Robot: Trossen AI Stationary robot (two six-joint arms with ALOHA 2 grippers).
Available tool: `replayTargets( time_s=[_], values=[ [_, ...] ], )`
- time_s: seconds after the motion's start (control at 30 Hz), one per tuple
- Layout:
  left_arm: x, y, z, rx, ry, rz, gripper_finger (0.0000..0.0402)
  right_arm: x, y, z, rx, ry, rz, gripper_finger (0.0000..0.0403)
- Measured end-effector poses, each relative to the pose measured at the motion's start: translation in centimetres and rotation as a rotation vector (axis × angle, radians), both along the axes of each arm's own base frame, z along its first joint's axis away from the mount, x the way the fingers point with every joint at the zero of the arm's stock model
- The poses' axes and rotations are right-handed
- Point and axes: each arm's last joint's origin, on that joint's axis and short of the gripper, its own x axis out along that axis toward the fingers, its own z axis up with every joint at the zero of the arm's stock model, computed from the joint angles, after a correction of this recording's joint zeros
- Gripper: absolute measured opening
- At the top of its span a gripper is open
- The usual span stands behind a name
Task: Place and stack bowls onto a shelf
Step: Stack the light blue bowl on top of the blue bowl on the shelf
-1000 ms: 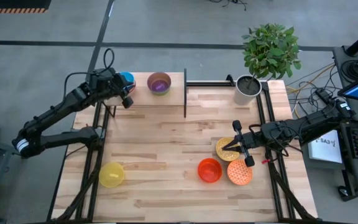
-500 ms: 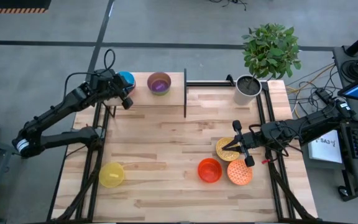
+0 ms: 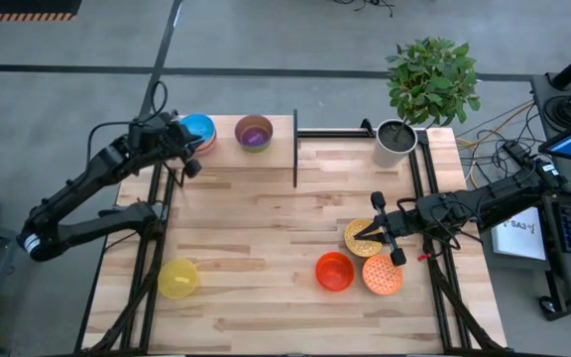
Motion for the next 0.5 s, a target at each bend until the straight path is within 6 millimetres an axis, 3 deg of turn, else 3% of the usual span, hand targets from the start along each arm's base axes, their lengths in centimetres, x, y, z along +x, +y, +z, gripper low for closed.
replayTargets(
  time_s=[0.5],
  values=[
    [-0.2,0.0,-2.1,-0.061,0.052,0.049,0.0036,0.0,0.0,0.0,0.009,0.003,-0.001,0.0009]
  ],
)
